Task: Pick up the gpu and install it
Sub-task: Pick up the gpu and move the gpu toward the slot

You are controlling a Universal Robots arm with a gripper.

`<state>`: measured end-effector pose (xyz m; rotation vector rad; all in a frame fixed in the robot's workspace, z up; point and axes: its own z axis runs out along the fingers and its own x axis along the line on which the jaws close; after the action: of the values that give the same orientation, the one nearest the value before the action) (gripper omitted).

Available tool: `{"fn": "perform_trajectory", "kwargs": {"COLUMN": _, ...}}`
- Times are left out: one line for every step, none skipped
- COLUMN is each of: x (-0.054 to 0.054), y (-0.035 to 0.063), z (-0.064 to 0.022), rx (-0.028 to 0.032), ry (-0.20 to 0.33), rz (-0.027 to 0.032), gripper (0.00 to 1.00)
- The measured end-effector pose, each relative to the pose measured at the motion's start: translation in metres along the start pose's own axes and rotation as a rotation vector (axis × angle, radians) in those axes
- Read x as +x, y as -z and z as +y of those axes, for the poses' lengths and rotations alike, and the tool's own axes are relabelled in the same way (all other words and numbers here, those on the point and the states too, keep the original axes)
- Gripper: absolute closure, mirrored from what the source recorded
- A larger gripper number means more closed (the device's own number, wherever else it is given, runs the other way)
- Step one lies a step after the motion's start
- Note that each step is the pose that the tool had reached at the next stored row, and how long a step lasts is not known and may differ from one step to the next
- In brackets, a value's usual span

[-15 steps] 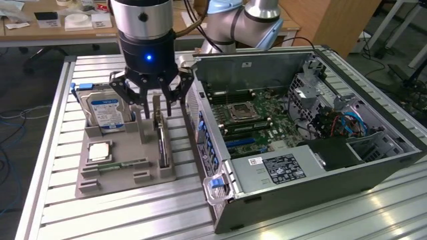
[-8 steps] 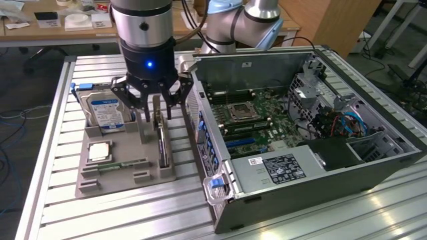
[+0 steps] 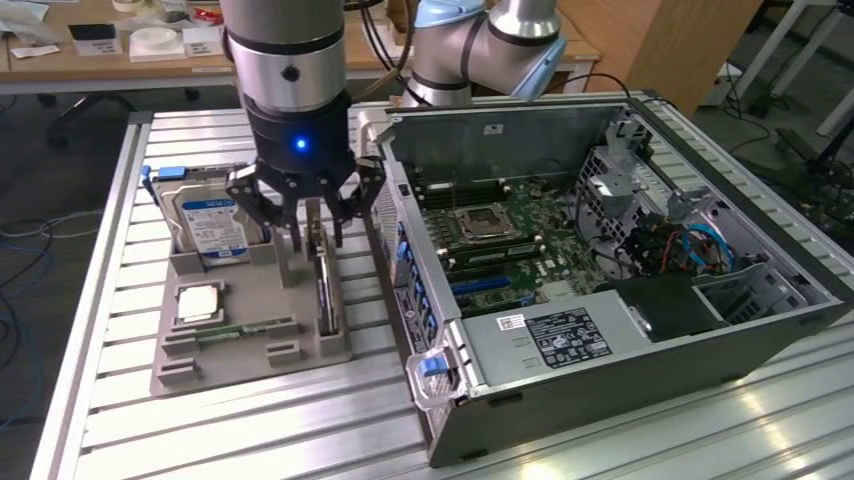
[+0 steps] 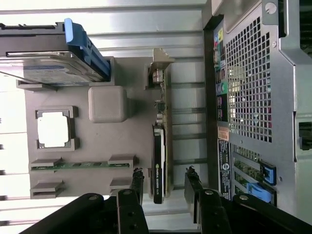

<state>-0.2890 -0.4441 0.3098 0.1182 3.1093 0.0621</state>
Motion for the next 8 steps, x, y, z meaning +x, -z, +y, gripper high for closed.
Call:
{"fn": "perform_trajectory", "kwargs": {"x": 0.000, "y": -0.0019, "z": 0.0002, "rx": 0.0000, "ry": 0.000, "rz": 0.0000, "gripper": 0.53}}
{"fn": "perform_trajectory", "kwargs": {"x": 0.000, "y": -0.0036, "z": 0.0003, "rx": -0.0001, "ry": 0.000, "rz": 0.0000, "gripper": 0.53}}
{"fn": "perform_trajectory", "kwargs": {"x": 0.000, "y": -0.0055, "z": 0.0005, "rx": 0.0000, "ry": 0.000, "rz": 0.0000, "gripper": 0.53}}
{"fn": "perform_trajectory", "kwargs": {"x": 0.000, "y": -0.0073, "z": 0.0005, "rx": -0.0001, "ry": 0.000, "rz": 0.0000, "gripper": 0.53}}
{"fn": "perform_trajectory", "kwargs": {"x": 0.000, "y": -0.0091, "z": 0.0006, "rx": -0.0001, "ry": 0.000, "rz": -0.0001, "gripper": 0.53}}
{"fn": "perform_trajectory", "kwargs": {"x": 0.001, "y": -0.0110, "z": 0.0007, "rx": -0.0001, "ry": 0.000, "rz": 0.0000, "gripper": 0.53}}
{"fn": "perform_trajectory", "kwargs": {"x": 0.001, "y": -0.0128, "z": 0.0008, "rx": 0.0000, "ry": 0.000, "rz": 0.0000, "gripper": 0.53}}
{"fn": "perform_trajectory", "kwargs": {"x": 0.001, "y": -0.0146, "z": 0.0010, "rx": -0.0001, "ry": 0.000, "rz": 0.0000, "gripper": 0.53}}
